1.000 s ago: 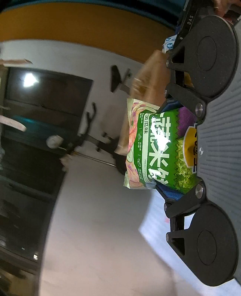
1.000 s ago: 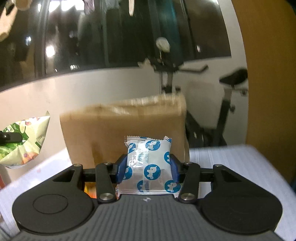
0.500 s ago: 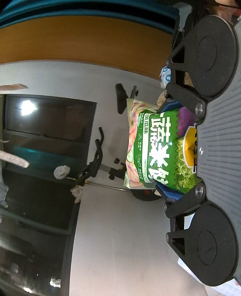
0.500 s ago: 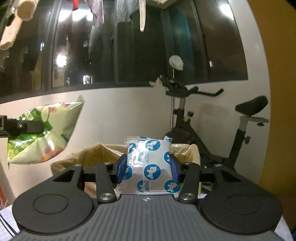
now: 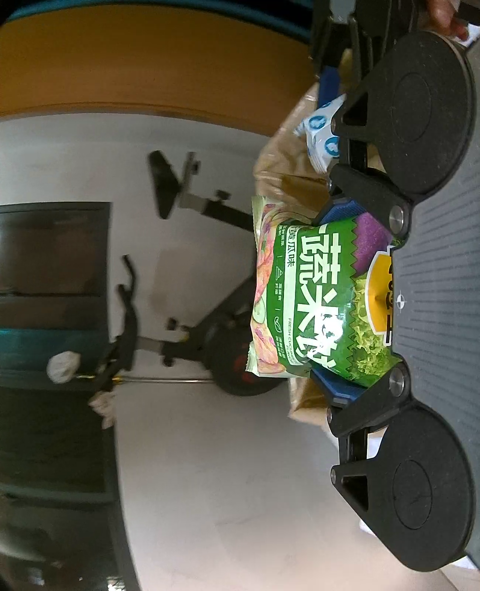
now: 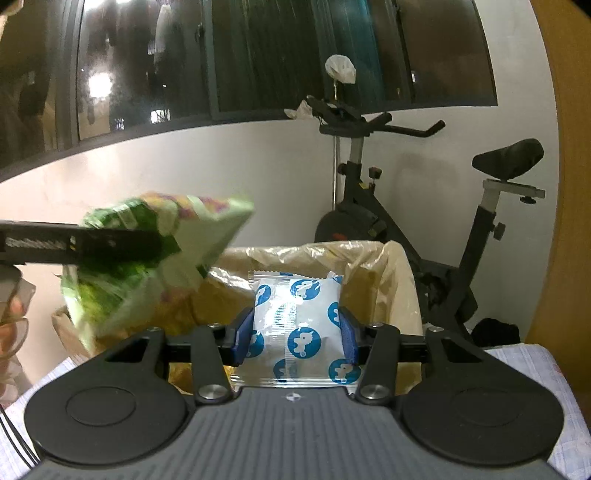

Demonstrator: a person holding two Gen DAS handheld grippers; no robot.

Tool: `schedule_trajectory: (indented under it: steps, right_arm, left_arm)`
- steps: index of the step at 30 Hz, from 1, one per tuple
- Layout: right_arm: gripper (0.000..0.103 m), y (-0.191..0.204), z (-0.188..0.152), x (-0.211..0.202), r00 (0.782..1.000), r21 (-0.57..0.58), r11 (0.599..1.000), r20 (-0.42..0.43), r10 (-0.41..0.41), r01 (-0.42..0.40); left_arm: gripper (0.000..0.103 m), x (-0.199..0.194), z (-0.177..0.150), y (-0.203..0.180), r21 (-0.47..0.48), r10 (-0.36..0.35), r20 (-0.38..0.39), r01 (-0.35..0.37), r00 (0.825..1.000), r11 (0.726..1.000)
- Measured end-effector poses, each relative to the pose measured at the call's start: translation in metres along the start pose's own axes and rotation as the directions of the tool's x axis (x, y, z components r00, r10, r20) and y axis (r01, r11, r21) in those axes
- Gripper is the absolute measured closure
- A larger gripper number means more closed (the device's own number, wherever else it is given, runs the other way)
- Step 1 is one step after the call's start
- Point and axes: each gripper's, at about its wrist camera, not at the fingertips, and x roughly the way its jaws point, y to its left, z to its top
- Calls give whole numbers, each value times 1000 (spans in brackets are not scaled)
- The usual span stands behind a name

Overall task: Organize snacks
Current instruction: 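Lift both held packets over the box and open both tools to drop them, then move both tools back down to the snacks in front of the box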

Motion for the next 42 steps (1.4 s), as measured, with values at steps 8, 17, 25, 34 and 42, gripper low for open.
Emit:
schedule_trajectory:
  steps: [8, 17, 25, 34, 42]
  right_arm:
    - [51, -4, -1, -16, 999, 34, 999, 27, -25, 24]
    - [51, 0, -9, -44, 998, 97, 995, 64, -6, 0]
    - [51, 0, -12, -54, 998, 107, 994, 68, -4, -4]
    - [51, 11, -27, -70, 997, 110, 994, 73, 18, -26]
    - [51, 36, -52, -84, 998, 70, 997, 55, 34, -38]
  left_arm:
    - [19, -5, -14, 13, -18, -21, -43, 21, 999, 1000]
    - [10, -6, -7, 26, -122, 12, -31, -16, 999, 992]
    - [8, -11, -6, 33, -161, -9, -13, 7, 1000, 987]
    - [8, -57, -23, 54, -143, 39, 11, -37, 999, 989]
    - [8, -104, -57, 84, -118, 83, 56, -76, 995, 990]
